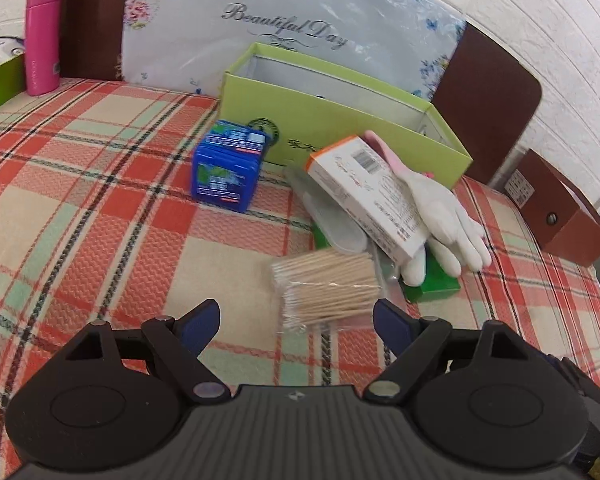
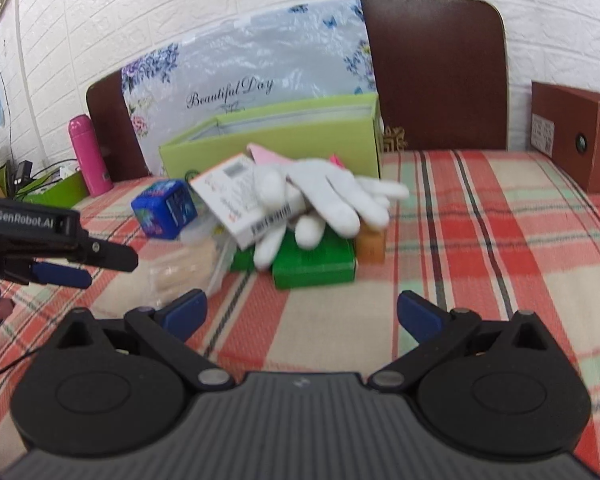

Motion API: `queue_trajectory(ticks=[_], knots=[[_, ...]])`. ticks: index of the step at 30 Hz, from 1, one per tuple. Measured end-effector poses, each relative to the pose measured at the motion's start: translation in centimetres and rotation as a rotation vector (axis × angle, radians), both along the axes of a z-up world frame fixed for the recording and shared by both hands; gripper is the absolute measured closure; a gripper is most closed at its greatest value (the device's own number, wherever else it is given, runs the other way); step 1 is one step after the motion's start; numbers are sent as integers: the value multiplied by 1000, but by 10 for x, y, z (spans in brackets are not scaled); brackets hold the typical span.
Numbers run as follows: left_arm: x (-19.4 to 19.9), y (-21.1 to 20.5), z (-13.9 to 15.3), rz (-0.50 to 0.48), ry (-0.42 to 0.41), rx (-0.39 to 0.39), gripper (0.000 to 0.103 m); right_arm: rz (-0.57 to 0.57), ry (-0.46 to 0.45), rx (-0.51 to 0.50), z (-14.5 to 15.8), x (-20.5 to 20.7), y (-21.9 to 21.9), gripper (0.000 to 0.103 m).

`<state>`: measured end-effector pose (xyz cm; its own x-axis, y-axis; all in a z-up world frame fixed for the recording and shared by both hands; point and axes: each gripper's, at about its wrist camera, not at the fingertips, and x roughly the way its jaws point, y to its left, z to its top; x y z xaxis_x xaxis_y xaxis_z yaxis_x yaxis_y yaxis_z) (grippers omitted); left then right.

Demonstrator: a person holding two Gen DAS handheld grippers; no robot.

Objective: Organize objects
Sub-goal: 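Withdraw and grasp the toothpick bag with the left tool, then grasp the small green box with the right tool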

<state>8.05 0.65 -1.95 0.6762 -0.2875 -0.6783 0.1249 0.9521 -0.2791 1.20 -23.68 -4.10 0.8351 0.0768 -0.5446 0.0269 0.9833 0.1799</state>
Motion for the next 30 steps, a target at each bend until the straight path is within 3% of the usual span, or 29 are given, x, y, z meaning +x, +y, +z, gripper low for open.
queue_trajectory(ticks=[11, 13, 15, 16, 20, 30], knots=[[34, -46, -24, -40, -84, 141, 16, -54, -8, 42, -1, -24, -15, 0], [42, -44, -30, -67, -84, 134, 16, -57, 3, 42, -3, -23, -16, 0], [45, -38, -36, -99, -63, 97, 31, -58, 16, 43, -5, -19, -16, 0], [40, -38, -35, -121, -83, 124, 36, -57, 21, 38, -6, -16, -16, 0], [15, -30, -33, -201, -73, 134, 45, -27, 36, -30, -5, 9, -9, 4], [-23, 0, -28, -150, -16, 71, 43, 29, 62, -75, -17, 80, 4, 13]])
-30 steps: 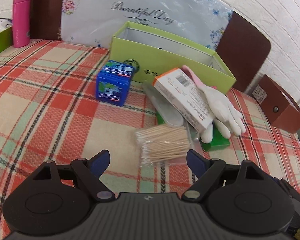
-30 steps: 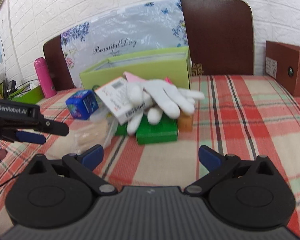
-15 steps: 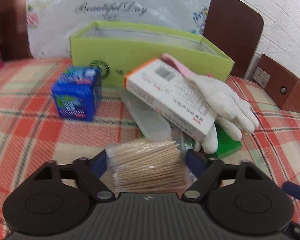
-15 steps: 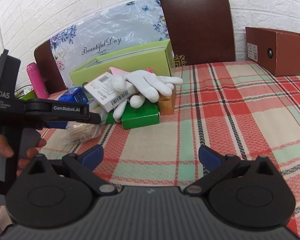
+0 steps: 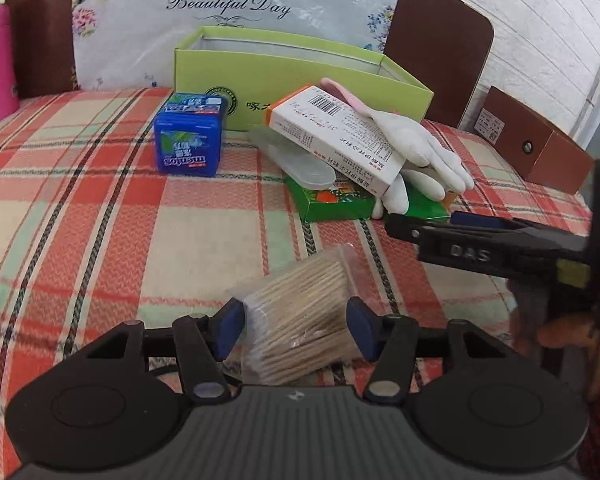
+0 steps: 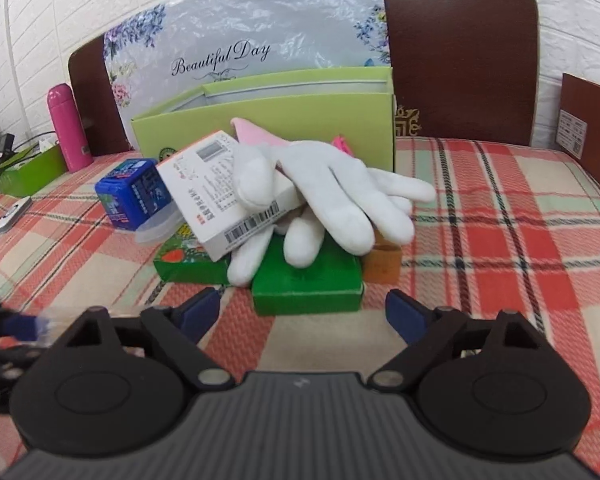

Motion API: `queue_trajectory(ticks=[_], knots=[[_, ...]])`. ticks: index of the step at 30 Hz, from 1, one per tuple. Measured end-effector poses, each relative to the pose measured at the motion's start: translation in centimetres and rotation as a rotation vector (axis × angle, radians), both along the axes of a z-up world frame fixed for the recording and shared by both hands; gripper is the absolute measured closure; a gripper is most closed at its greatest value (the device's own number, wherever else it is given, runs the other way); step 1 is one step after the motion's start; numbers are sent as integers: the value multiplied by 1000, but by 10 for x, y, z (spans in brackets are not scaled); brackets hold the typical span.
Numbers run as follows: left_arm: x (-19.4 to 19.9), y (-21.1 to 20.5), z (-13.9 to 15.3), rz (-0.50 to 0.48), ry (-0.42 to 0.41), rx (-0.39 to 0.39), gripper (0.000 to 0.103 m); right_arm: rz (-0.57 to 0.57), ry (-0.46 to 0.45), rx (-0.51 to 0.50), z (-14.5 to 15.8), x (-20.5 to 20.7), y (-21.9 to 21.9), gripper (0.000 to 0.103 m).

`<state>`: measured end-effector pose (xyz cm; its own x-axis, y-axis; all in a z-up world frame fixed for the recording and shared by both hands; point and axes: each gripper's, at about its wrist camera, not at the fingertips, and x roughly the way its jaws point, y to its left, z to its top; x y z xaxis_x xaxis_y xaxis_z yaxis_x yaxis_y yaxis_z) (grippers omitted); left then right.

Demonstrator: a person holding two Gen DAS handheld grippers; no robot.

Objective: Organize objects
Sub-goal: 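Grasp the small green box with the right tool, then lift the toothpick bag with the left tool while the right tool carries the green box into the storage box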

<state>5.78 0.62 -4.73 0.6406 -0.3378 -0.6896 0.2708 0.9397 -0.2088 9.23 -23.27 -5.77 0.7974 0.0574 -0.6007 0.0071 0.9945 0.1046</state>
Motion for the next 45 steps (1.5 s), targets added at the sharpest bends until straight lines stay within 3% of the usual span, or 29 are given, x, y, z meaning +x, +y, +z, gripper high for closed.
queue_trajectory(ticks=[1, 2, 3, 5, 11, 17, 21, 26, 28, 30, 32, 36, 39, 42, 45], knots=[[-2, 3, 2, 8, 10, -16, 42, 0, 4, 6, -2, 2, -2, 21], [-5, 4, 4, 13, 12, -28, 38, 0, 5, 20, -2, 0, -4, 40], [-8, 6, 5, 16, 4, -38, 36, -12, -2, 17, -1, -4, -5, 44], [-11, 9, 7, 13, -24, -45, 29, -8, 9, 29, 2, -16, -9, 44], [13, 7, 8, -50, -90, -12, 29, 13, 26, 37, 4, -80, -21, 44], [35, -2, -3, -165, -8, -24, 29, 18, 44, 67, 10, -129, -28, 40], [9, -13, -7, -210, -31, 34, 24, -6, 16, 33, 16, -132, -28, 23], [-16, -35, -7, -278, -16, -6, 21, -1, 22, 30, 12, -121, -23, 18], [-17, -43, -10, -262, -33, 23, 21, 3, 28, 28, 10, -121, -20, 16], [-13, -48, -10, -235, -34, 42, 28, -2, 35, 24, 8, -122, -19, 15], [-5, -49, -7, -200, -25, 50, 41, -14, 39, 20, 6, -123, -21, 15], [0, -46, -7, -172, -8, 8, 36, -22, 40, 21, 6, -121, -23, 15], [-5, -51, -9, -189, -33, 45, 36, -13, 41, 16, 5, -117, -21, 15], [-6, -53, -8, -190, -43, 77, 56, -4, 47, -2, 2, -113, -16, 17], [-1, -44, -7, -173, -11, 24, 74, 1, 45, -14, 0, -111, -13, 26]])
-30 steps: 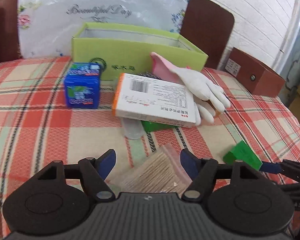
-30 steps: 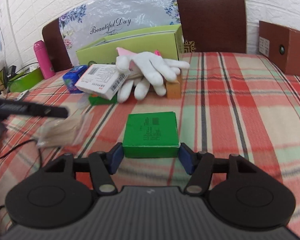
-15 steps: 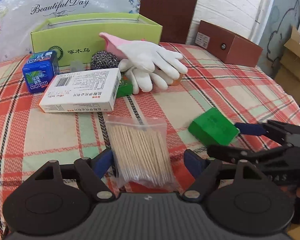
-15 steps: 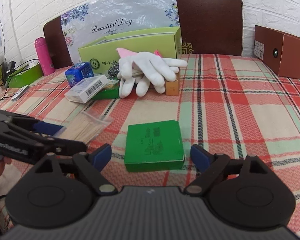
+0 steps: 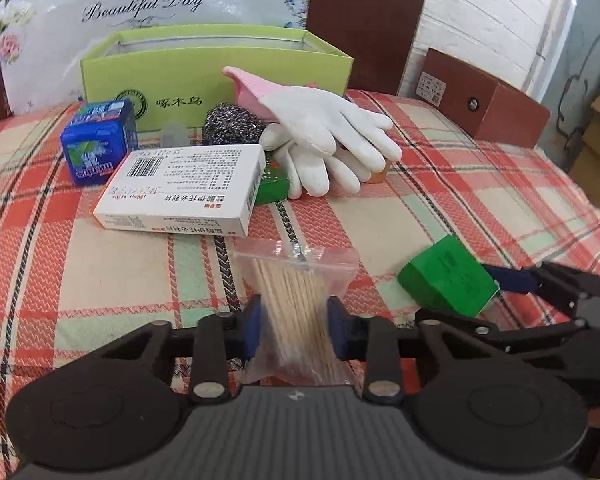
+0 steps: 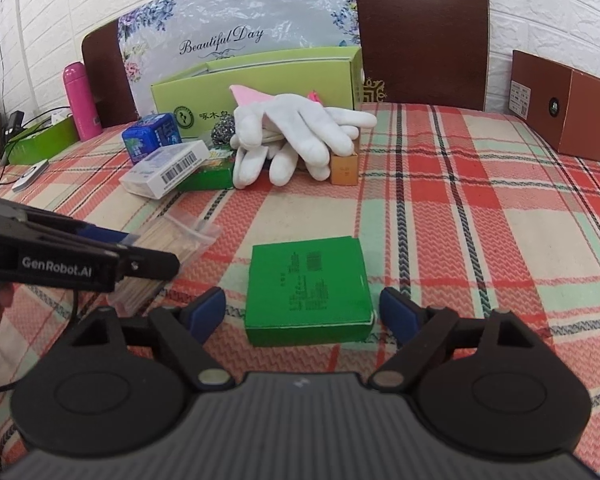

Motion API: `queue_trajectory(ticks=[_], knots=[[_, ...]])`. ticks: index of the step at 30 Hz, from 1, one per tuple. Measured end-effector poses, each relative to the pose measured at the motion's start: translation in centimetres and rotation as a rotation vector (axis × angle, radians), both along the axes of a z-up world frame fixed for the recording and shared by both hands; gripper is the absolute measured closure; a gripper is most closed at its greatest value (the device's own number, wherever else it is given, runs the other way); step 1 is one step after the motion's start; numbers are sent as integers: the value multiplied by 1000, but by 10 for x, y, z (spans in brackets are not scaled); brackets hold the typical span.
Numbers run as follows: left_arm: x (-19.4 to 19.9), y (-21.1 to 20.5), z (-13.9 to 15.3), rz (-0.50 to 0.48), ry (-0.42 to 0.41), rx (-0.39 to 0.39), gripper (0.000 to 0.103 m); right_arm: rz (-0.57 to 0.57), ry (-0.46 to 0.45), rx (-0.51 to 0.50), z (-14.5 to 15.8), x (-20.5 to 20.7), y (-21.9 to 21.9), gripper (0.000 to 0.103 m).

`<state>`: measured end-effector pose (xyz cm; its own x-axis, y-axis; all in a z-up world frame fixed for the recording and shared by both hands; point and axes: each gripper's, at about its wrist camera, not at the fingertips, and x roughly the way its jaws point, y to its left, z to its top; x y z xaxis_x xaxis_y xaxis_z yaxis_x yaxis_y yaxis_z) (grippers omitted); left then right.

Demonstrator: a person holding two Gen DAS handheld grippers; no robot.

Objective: Organize objects
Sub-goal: 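Lift the toothpick bag with the left tool while the right tool carries the green box into the storage box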

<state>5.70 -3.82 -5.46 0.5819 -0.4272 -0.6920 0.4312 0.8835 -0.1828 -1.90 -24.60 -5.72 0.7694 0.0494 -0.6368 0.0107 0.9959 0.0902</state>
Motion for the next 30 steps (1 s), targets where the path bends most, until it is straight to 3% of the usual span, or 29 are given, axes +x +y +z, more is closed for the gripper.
queue_trajectory(ticks=[3, 8, 15, 22, 30], knots=[[-1, 2, 1, -3, 13, -15, 79, -9, 2, -30, -1, 1, 2, 42], [-7, 11, 14, -43, 53, -97, 81, 6, 19, -5, 5, 3, -4, 43], [-6, 23, 70, -101, -84, -176, 81, 46, -82, 68, 45, 8, -15, 43], [37, 36, 119, -10, -215, -237, 81, 69, -218, 43, 87, 50, -21, 43], [115, 47, 144, 113, -220, -243, 81, 59, -312, -3, 122, 117, -28, 43]])
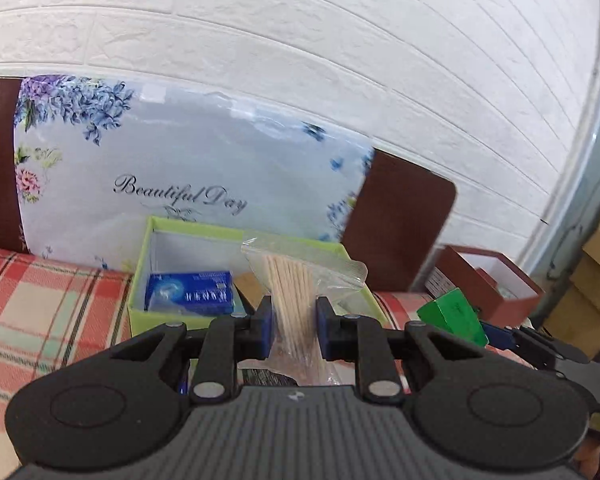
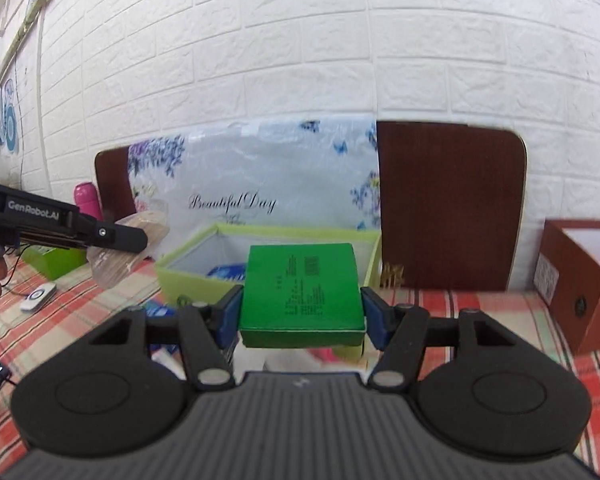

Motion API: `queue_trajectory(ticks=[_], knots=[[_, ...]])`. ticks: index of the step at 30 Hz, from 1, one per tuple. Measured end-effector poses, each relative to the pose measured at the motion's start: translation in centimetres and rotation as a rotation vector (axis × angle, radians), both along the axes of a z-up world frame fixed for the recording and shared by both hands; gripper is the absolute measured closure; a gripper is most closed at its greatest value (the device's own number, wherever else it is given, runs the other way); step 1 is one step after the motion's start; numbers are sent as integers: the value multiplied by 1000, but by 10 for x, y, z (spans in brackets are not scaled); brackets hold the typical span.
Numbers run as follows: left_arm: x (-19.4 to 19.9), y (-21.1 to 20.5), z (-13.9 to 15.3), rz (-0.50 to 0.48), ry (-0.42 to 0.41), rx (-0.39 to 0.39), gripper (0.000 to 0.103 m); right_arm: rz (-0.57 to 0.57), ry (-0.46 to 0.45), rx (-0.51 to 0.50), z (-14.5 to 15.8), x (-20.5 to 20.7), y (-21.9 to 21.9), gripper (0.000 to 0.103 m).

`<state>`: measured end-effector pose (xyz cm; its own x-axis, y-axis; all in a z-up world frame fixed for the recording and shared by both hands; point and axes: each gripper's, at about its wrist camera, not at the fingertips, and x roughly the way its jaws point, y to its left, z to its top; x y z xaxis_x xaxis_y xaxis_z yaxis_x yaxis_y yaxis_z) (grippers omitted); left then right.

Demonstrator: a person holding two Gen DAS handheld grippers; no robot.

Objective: Organize objects
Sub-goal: 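Lift the toothpick bag with the left tool while the right tool carries the green box into the storage box, then open both tools in the lime-green box and withdraw over the table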

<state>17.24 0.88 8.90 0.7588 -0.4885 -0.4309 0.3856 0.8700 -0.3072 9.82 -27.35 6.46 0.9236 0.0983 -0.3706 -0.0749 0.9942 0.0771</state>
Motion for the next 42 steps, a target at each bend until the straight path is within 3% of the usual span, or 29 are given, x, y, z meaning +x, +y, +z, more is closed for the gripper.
queue_trajectory(ticks=[8, 16, 17, 19, 20, 22, 26, 29, 34, 39, 42], knots=[[69, -2, -13, 76, 57, 52, 81, 4, 74, -38, -16, 91, 8, 43], [115, -1, -32, 104, 110, 77, 81, -16, 142, -51, -49, 147, 13, 43], [119, 0, -34, 117, 106, 77, 78, -20, 145, -52, -54, 154, 14, 42], [126, -1, -42, 126, 103, 96, 47, -11, 148, -67, -64, 164, 17, 34], [127, -1, -46, 144, 111, 114, 31, -8, 172, -85, -70, 168, 19, 13], [121, 3, -53, 168, 110, 126, 30, -7, 174, -102, -77, 164, 24, 8], [105, 13, -55, 149, 118, 79, 30, -18, 75, -138, -74, 136, 31, 0], [84, 17, -48, 167, 114, 83, 30, -38, 28, -149, -64, 115, 35, 0], [34, 30, -47, 187, 90, 37, 29, 48, -29, -101, -52, 64, 46, 0], [-16, 46, -71, 205, 162, 39, 29, 213, 36, -28, -65, 26, 70, 0], [-40, 58, -91, 228, 229, 52, 29, 312, 110, -57, -80, 20, 89, 0]])
